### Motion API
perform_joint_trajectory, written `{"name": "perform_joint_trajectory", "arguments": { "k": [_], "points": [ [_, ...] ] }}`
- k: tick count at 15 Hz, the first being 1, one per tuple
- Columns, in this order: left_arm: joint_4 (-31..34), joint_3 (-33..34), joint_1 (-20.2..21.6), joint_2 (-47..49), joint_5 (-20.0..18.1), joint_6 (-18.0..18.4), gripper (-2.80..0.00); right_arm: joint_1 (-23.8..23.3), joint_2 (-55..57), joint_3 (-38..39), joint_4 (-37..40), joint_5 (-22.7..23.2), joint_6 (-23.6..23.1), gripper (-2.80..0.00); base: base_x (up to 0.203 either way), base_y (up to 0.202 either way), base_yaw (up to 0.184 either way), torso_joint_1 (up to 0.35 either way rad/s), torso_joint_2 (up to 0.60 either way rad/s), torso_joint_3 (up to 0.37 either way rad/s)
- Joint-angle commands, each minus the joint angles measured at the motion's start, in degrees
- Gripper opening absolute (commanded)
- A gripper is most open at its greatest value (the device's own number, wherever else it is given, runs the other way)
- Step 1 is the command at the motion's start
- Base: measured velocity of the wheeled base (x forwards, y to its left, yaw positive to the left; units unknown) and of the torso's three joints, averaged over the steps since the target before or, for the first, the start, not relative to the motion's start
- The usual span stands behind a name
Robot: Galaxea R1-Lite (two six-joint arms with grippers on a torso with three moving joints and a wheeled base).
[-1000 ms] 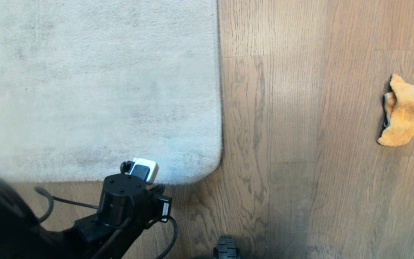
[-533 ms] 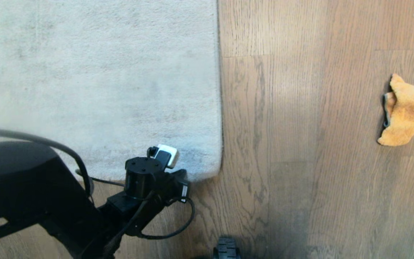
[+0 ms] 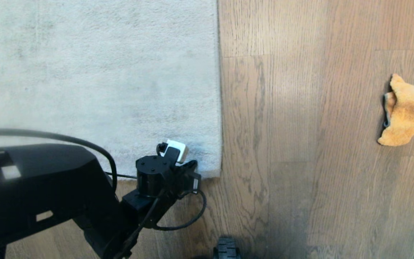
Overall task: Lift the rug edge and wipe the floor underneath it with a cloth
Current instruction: Lay down the carpet
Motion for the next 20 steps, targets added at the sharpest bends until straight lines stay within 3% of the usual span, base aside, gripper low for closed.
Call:
{"name": "perform_joint_trajectory", "arguments": {
  "k": [1, 6, 11, 13, 16, 20],
  "points": [
    [-0.45, -1.07, -2.14, 1.07, 0.07, -1.67, -2.80, 0.00, 0.09, 0.00, -0.04, 0.01, -0.02, -2.80, 0.000, 0.000, 0.000, 0.000, 0.00, 0.000],
    [0.13, -0.30, -5.23, 0.72, 0.00, -5.61, -2.80, 0.00, 0.09, 0.00, -0.04, 0.01, -0.02, -2.80, 0.000, 0.000, 0.000, 0.000, 0.00, 0.000],
    [0.21, 5.72, -5.16, -1.72, 0.14, -5.60, -2.80, 0.00, 0.09, 0.00, -0.04, 0.01, -0.02, -2.80, 0.000, 0.000, 0.000, 0.000, 0.00, 0.000],
    [0.24, 9.77, -3.93, -2.69, 0.17, -4.59, -2.80, 0.00, 0.09, 0.00, -0.04, 0.01, -0.02, -2.80, 0.000, 0.000, 0.000, 0.000, 0.00, 0.000],
    [-0.82, 10.61, -0.73, -1.76, -0.02, -0.03, -2.80, 0.00, 0.09, 0.00, -0.04, 0.01, -0.02, -2.80, 0.000, 0.000, 0.000, 0.000, 0.00, 0.000],
    [-3.25, 7.18, 0.31, 1.04, -6.90, 0.47, -2.80, 0.00, 0.09, 0.00, -0.04, 0.01, -0.02, -2.80, 0.000, 0.000, 0.000, 0.000, 0.00, 0.000]
  ]
}}
